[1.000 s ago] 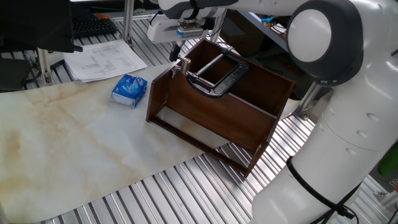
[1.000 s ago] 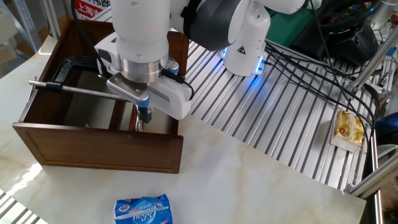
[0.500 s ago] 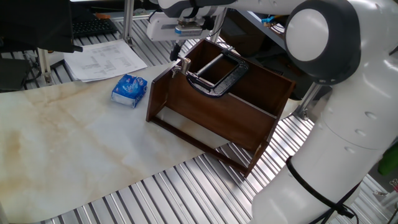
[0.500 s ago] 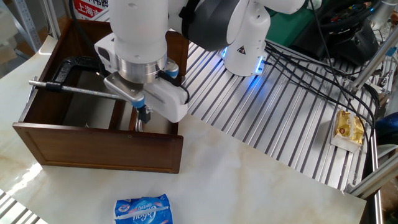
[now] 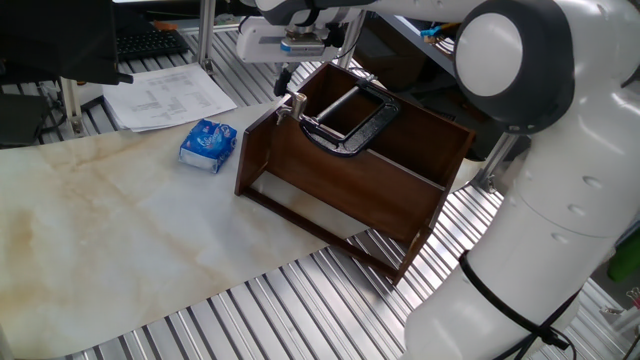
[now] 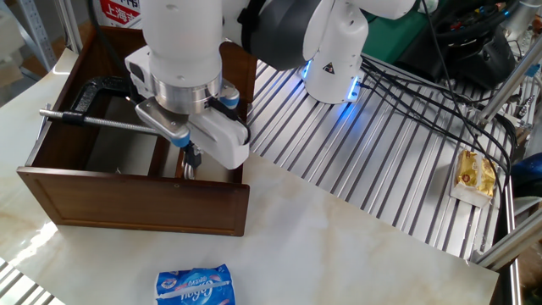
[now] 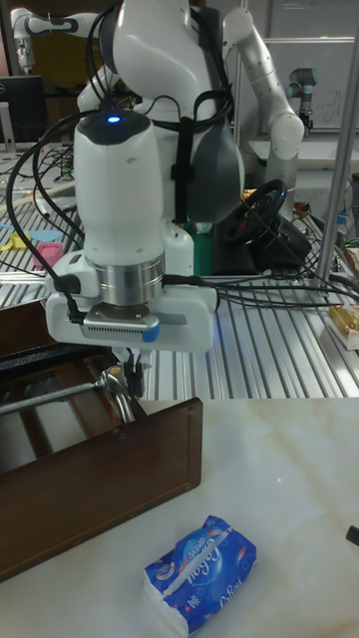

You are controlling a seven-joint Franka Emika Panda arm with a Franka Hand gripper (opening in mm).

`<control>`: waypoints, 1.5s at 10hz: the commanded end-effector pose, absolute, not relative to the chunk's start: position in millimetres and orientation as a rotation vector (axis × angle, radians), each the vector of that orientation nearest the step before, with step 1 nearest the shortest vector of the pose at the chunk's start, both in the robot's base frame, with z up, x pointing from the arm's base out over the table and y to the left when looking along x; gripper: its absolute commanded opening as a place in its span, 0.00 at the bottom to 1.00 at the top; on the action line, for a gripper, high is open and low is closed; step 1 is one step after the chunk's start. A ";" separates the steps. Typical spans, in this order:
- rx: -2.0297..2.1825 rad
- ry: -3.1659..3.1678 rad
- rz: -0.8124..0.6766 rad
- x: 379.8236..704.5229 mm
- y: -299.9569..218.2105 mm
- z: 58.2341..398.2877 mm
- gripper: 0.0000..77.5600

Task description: Turn off the water tap

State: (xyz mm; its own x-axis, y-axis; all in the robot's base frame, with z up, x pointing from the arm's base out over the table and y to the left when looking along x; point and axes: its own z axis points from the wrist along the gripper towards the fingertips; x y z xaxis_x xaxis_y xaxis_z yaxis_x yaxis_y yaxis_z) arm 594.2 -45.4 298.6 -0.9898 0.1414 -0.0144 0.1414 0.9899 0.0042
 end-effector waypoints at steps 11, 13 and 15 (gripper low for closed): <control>0.271 3.121 0.022 562.5 -18.0 302.0 0.00; 0.211 3.130 0.028 547.5 -15.8 318.5 0.00; 0.159 3.134 0.036 528.5 -17.8 338.8 0.00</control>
State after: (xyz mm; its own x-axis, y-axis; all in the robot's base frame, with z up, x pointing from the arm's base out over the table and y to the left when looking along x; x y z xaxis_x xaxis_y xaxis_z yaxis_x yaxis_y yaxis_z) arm 541.2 -17.7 324.4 -0.9911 0.1332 -0.0032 0.1331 0.9909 0.0176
